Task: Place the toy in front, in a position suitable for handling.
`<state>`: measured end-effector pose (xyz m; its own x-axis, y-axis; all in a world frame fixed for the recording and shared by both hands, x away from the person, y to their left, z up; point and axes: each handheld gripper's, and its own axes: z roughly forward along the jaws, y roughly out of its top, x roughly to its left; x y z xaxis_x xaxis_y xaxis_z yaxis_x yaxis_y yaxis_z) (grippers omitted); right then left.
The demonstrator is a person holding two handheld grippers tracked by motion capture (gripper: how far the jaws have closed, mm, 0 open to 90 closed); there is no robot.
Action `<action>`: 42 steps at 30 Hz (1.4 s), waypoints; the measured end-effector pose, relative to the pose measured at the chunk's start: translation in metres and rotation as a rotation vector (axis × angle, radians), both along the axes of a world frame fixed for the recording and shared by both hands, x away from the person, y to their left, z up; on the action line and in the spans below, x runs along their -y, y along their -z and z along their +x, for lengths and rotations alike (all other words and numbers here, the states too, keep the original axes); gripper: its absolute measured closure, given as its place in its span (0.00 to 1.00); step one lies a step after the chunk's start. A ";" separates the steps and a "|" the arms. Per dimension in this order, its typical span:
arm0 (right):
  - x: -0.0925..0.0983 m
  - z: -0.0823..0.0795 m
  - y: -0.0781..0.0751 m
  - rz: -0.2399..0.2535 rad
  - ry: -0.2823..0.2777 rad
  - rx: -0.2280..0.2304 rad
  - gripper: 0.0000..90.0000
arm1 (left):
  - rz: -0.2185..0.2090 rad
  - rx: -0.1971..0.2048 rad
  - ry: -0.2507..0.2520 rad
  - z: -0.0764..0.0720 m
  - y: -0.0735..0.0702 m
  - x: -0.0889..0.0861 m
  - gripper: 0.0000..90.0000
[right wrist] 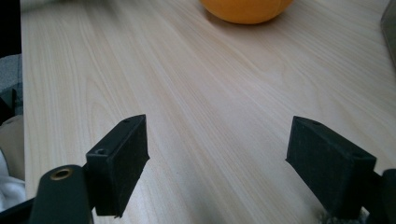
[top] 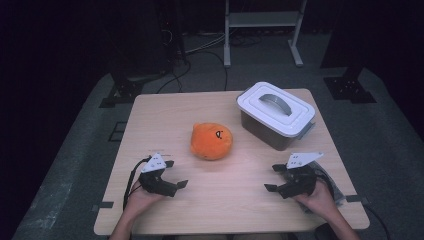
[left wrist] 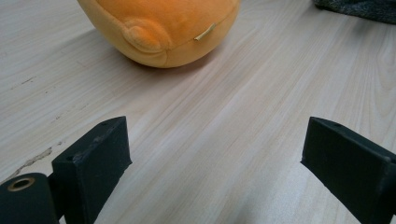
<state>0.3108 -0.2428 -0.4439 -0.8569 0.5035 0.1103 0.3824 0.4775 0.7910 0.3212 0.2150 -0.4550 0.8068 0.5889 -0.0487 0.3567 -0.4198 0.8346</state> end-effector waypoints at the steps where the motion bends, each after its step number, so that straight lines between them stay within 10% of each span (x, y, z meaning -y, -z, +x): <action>1: 0.000 0.000 0.000 0.002 0.002 -0.002 0.21 | -0.002 0.000 -0.001 0.000 0.000 0.000 0.08; 23: 0.001 0.002 0.000 0.026 0.002 -0.011 0.21 | -0.058 0.075 0.041 0.007 -0.023 0.012 0.08; 42: 0.002 0.003 -0.001 0.042 -0.023 -0.011 0.21 | -0.087 0.194 0.080 0.071 -0.062 0.061 0.08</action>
